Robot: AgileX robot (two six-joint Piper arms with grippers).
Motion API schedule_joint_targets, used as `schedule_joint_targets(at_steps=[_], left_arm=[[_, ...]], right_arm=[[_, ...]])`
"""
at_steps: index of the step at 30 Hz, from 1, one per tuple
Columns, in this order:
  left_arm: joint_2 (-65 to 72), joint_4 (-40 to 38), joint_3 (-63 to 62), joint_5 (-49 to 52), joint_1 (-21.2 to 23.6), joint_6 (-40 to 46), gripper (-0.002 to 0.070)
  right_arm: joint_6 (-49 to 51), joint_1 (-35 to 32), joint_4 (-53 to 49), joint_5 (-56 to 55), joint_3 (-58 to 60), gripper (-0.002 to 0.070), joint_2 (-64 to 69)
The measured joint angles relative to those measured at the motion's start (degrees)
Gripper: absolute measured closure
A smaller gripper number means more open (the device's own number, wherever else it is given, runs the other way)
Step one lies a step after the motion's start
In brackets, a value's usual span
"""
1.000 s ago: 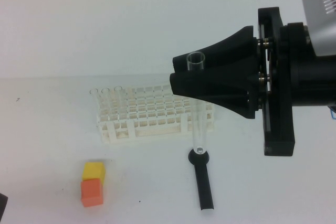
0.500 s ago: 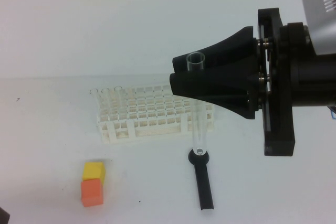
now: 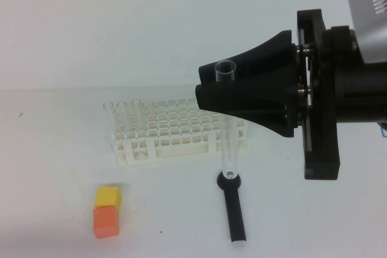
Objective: Place the test tubes
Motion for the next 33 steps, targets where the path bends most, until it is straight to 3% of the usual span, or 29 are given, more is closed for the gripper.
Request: schedule_joint_targets(at_steps=[10, 21, 33], left_arm=[[0.00, 0.24, 0.00, 0.41, 0.24, 0.00, 0.0676], [0.00, 0.46, 0.00, 0.51, 11.49, 0.00, 0.0676], [0.00, 0.46, 0.00, 0.51, 11.95, 0.00, 0.0676]], right_arm=[[0.00, 0.00, -0.10, 0.00, 0.00, 0.0556, 0.00], [0.00, 0.00, -1.11, 0.11, 0.00, 0.0556, 0.00], [0.00, 0.00, -1.43, 0.11, 0.00, 0.0556, 0.00]])
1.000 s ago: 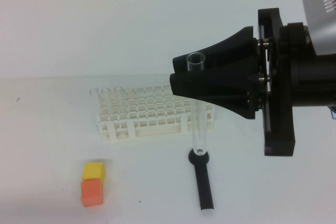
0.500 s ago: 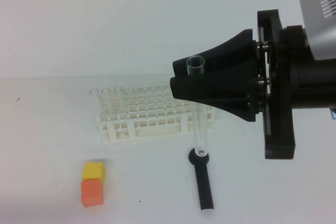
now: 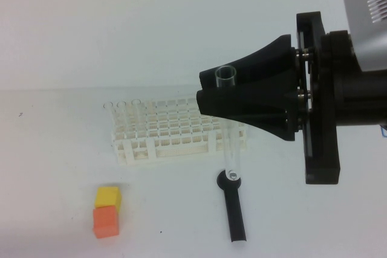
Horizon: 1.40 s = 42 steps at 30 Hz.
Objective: Place the test tubes
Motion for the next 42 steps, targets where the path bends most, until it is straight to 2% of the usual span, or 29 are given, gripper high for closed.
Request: schedule_joint_targets(at_steps=[2, 7, 10, 25, 34, 42], left_arm=[[0.00, -2.70, 0.00, 0.41, 0.00, 0.00, 0.0676], [0.00, -26.33, 0.00, -1.18, 0.00, 0.00, 0.0676], [0.00, -32.45, 0.00, -1.29, 0.00, 0.00, 0.0676], [0.10, -29.59, 0.00, -1.29, 0.23, 0.00, 0.0676], [0.10, -28.31, 0.00, -1.29, 4.38, 0.00, 0.0676], [0.10, -27.84, 0.00, -1.29, 2.65, 0.00, 0.0676]], right_arm=[[0.00, 0.00, -0.58, 0.00, 0.00, 0.0556, 0.00], [0.00, 0.00, -1.84, 0.08, 0.00, 0.0556, 0.00], [0.00, 0.00, -2.20, 0.08, 0.00, 0.0556, 0.00], [0.00, 0.00, -2.51, 0.08, 0.00, 0.0556, 0.00], [0.00, 0.00, -2.51, 0.08, 0.00, 0.0556, 0.00], [0.00, 0.00, -2.51, 0.08, 0.00, 0.0556, 0.00]])
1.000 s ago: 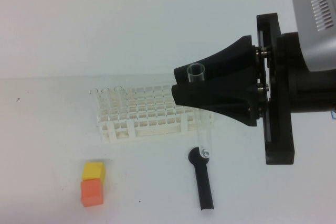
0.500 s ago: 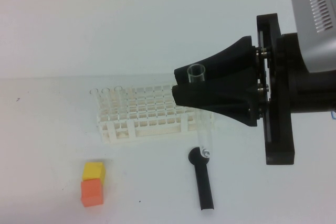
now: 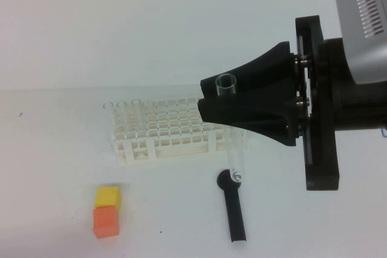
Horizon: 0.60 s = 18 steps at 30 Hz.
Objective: Place the test tubes
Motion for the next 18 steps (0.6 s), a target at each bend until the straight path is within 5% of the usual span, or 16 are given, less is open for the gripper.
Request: schedule_joint_targets(at_steps=[18], left_arm=[[0.00, 0.11, 0.00, 0.00, 0.10, 0.00, 0.0676]], right_arm=[[-0.80, 0.00, -1.39, -4.63, 0.00, 0.0556, 2.23]])
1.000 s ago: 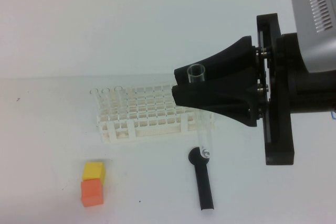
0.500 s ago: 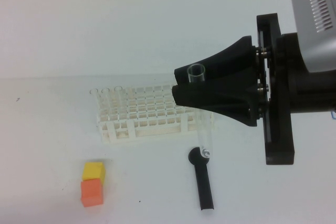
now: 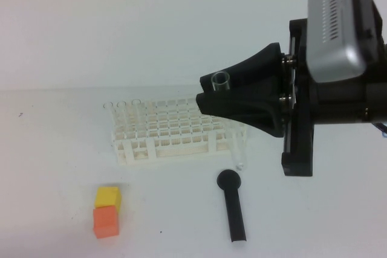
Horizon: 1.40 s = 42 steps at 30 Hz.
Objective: Place the test tubes
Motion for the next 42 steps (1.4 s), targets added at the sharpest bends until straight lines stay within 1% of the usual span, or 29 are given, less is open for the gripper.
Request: schedule_joint_targets(at_steps=[3, 6, 11, 16, 18, 20, 23, 25, 27, 28, 30, 31, 34, 37, 42], left_arm=[[0.00, 0.00, 0.00, 0.11, 0.00, 0.00, 0.0676], [0.00, 0.00, 0.00, 0.11, 0.00, 0.00, 0.0676], [0.00, 0.00, 0.00, 0.11, 0.00, 0.00, 0.0676], [0.00, 0.00, 0.00, 0.11, 0.00, 0.00, 0.0676], [0.00, 0.00, 0.00, 0.11, 0.00, 0.00, 0.0676], [0.00, 0.00, 0.00, 0.11, 0.00, 0.00, 0.0676], [0.00, 0.00, 0.00, 0.11, 0.00, 0.00, 0.0676], [0.00, 0.00, 0.00, 0.11, 0.00, 0.00, 0.0676], [0.00, 0.00, 0.00, 0.11, 0.00, 0.00, 0.0676], [0.00, 0.00, 0.00, 0.11, 0.00, 0.09, 0.0676], [0.00, 0.00, 0.00, 0.11, 0.00, 0.21, 0.0676], [0.00, 0.00, 0.00, 0.11, 0.00, 0.21, 0.0676], [0.00, 0.00, 0.00, 0.11, 0.00, 0.21, 0.0676], [0.00, 0.08, 0.00, 0.11, 0.00, 0.21, 0.0676], [0.00, 0.08, 0.00, 0.11, 0.00, 0.21, 0.0676]], right_arm=[[1.13, 0.00, -3.88, -3.29, 0.00, 0.0556, 0.00], [5.11, 0.00, -7.72, -8.11, 0.00, 0.0556, 0.26], [8.01, 0.11, -9.39, -17.68, 0.00, 0.0556, 2.60], [8.47, 3.71, -12.56, -31.75, 0.00, 0.0556, 7.81], [10.97, 5.80, -14.91, -37.83, 0.00, 0.0556, 10.57], [17.85, 7.72, -19.95, -42.77, 0.00, 0.0556, 13.29], [39.02, 9.27, -33.49, -49.67, 0.00, 0.0556, 17.00], [58.32, 9.31, -45.81, -54.66, 0.00, 0.0556, 18.81], [74.55, 9.31, -58.66, -59.41, 0.00, 0.0556, 20.22], [80.67, 9.31, -64.97, -62.14, 0.00, 0.0556, 21.03], [88.98, 9.31, -75.60, -66.42, -0.43, 0.0556, 22.68], [92.64, 9.31, -80.49, -67.77, -0.92, 0.0556, 23.72], [100.36, 9.40, -88.35, -69.58, -2.90, 0.0556, 27.36], [103.39, 9.40, -90.38, -70.76, -4.88, 0.0556, 30.83], [104.23, 9.40, -90.67, -76.01, -7.50, 0.0556, 35.78]])
